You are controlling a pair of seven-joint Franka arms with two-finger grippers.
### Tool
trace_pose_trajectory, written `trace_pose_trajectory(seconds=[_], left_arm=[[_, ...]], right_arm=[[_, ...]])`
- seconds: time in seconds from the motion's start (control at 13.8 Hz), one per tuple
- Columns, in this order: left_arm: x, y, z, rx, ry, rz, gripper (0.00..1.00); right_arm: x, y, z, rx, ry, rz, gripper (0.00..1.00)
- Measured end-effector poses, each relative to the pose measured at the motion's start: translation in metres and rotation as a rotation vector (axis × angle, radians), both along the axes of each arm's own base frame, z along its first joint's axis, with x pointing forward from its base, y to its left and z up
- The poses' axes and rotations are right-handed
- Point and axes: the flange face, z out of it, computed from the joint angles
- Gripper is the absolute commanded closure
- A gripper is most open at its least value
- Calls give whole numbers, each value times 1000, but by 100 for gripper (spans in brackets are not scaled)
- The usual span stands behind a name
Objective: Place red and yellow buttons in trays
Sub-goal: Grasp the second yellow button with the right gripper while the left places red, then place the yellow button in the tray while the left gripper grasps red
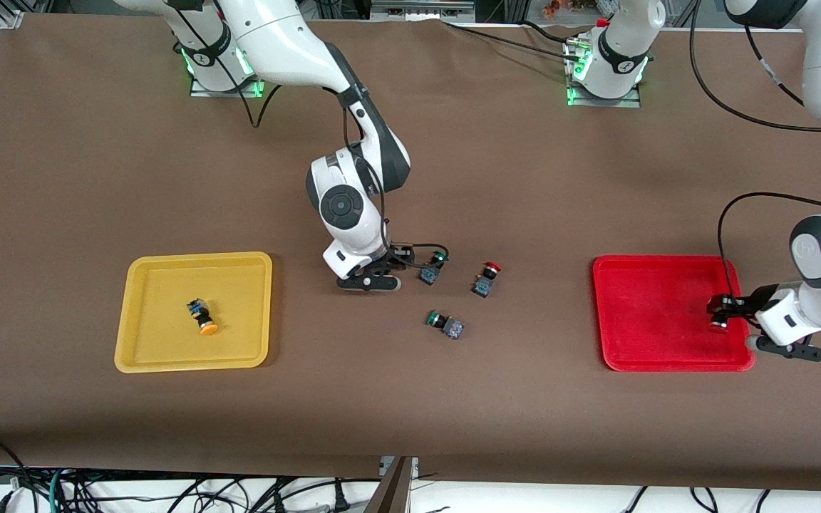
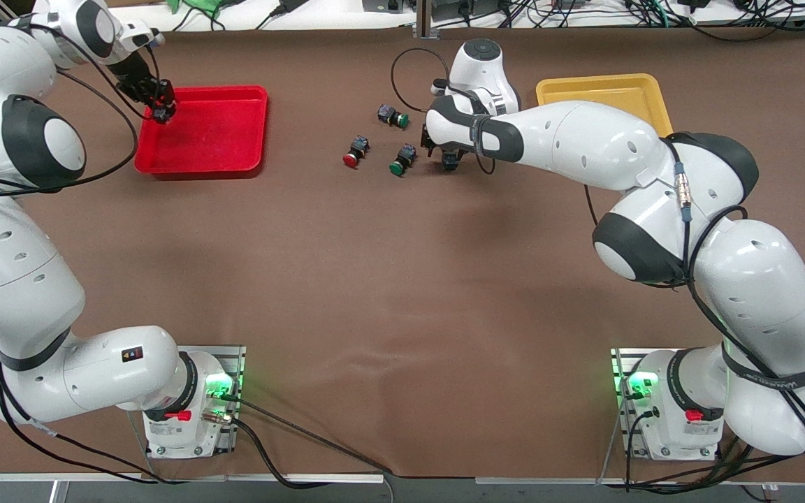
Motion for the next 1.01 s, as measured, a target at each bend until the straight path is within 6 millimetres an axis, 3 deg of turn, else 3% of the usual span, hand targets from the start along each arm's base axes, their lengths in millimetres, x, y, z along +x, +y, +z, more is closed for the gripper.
trace_pose_trajectory(seconds=[0.29,0.51,0.65,1.01], left_arm=[[-15,22,-23,3,-12,40,73],[-23,25,-36,-4,-5,55,73],[-27,24,-42,-11,1,66,73],[-26,17,-51,-5,-28,92,71]], right_arm=[[0,-1,-1,-7,0,4,24],[-1,-7,-7,-22,8,2,29],[-2,-10,-11,-42,7,12,38],[-4,-12,-16,-54,9,26,82]])
